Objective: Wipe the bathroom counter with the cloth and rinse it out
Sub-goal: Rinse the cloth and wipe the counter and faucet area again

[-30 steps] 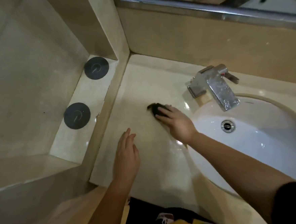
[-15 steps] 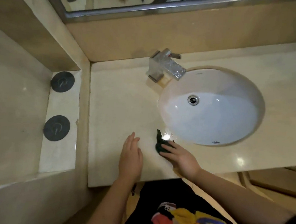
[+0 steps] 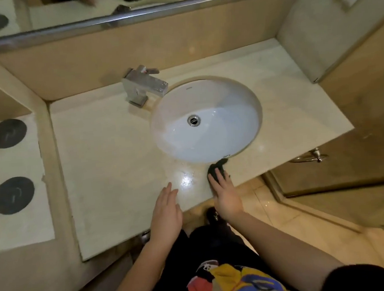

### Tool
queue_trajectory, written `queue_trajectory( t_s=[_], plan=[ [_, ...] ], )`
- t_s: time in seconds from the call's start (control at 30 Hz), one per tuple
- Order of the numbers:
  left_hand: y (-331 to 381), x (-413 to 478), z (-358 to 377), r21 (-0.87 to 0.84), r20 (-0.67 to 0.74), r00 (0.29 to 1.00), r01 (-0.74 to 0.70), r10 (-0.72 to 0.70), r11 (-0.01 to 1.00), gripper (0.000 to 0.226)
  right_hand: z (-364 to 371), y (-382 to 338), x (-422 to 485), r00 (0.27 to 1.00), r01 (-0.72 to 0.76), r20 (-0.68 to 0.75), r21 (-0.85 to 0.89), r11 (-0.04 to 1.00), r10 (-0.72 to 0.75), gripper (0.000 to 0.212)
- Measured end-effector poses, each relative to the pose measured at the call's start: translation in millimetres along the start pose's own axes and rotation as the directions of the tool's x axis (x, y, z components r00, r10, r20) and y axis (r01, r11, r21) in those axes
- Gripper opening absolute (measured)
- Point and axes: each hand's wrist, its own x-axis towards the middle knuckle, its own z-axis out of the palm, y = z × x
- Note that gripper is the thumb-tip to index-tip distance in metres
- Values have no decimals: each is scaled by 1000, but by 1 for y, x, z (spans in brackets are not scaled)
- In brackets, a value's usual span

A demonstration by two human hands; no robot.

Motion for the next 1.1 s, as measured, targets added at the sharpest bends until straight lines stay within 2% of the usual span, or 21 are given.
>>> queue_trajectory(
  t_s=[0.07,0.1,0.2,0.3,0.4,0.53,0.6,0.77,0.83,0.9,0.97,1.1],
  plan=[
    [5,6,-1,8,-8,1000,3,-3,1000,44,11,-16,-3,959,257,124,-20,966,-253,72],
    [7,9,0,12,-12,1000,5,-5,1000,44,13,-21,-4,930,335,170,-23,942,-327,70],
    [17,21,6,28,-10,1000,-2,2,1000,44,7,-11,1,896,401,231,-57,914,-378,70],
    [34,37,20,36,26,999,-25,24,999,45,-12,29,12,950,289,158,-114,951,-269,75],
    [60,54,37,45,65,997,-43,40,998,45,-45,91,31,996,72,58,-76,994,-68,60],
    [109,91,69,41,100,991,-91,86,995,44,-100,192,67,988,-152,-9,-51,987,152,55],
    [138,114,81,58,128,988,-93,85,994,45,-127,237,87,979,-205,-20,-47,978,204,54],
    [211,178,97,86,117,990,-87,76,992,59,-180,314,150,970,-244,-27,-21,970,243,53],
    [235,206,98,90,115,992,-67,56,994,46,-193,325,182,963,-266,-46,-22,964,265,55],
    [250,231,98,88,73,997,-47,41,995,43,-197,317,212,961,-275,-48,-46,960,273,60],
    [261,248,96,82,33,999,-19,17,996,42,-193,295,235,978,-210,-25,-61,976,209,63],
    [270,265,94,83,-7,999,51,-50,995,42,-182,247,268,993,71,102,-68,995,-64,62]
  ],
)
